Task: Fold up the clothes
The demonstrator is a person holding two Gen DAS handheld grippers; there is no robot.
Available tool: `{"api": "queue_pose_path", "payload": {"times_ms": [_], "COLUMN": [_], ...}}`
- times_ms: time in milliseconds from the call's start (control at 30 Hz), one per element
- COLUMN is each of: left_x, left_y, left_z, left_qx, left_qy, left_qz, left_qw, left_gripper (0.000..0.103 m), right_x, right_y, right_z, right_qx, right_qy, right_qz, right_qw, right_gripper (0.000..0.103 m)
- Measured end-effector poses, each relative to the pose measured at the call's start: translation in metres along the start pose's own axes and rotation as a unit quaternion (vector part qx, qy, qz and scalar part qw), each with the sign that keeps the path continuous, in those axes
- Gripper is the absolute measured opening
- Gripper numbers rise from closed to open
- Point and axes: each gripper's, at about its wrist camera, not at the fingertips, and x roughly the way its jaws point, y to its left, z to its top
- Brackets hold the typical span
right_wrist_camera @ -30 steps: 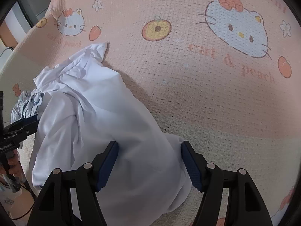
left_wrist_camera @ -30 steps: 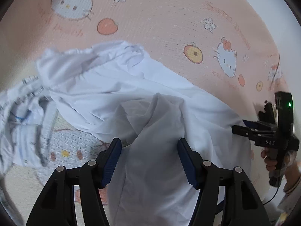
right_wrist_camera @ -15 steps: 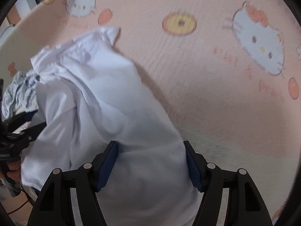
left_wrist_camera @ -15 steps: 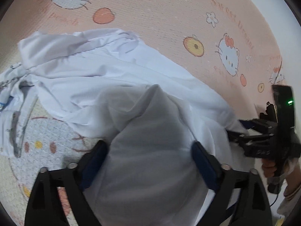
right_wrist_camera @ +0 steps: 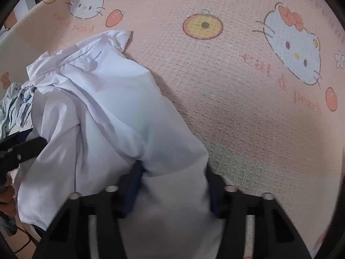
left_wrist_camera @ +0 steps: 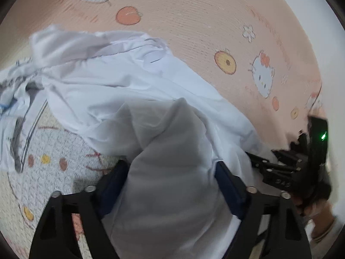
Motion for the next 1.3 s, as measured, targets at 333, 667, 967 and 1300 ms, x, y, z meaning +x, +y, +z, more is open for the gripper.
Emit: {"api": "queue_pose_path", "payload": {"times_ms": [333,667,967,1300], "left_x": [-0.014,-0.024,-0.027,-0.035], "left_y": [0.022,-0.010,-0.013,-0.018], "left_z": [-0.005,-0.021,-0.036,-0.058], "left_qx": [-0.083,0.027,0.061,0.125], "left_qy": [-0.001,0.017,0.014,-0.006], "left_qz": [-0.033,0.029,0.061,0.089], "left_qw": [0.9960,0.9991,0.9962,0.9882], "left_gripper": [0.012,0.012,0.012,0.012], "right_x": [-0.013,-0.034,-0.050,-0.053], "right_y": [0.013,-0.016,-0.021,-0.031], "right_z": [-0.006,-0.051,-0.094,-0.111], "right_qx": [-0.005,0.017,0.024,0.030], "right_qy": [-0.012,0.030,0.056,0.074], "right_qz": [-0.105,-0.176,-0.217,-0.217], "right_qw": [0.994,0.984,0.974,0.973], "right_gripper": [0.011,0.010,0.010,0.011]}}
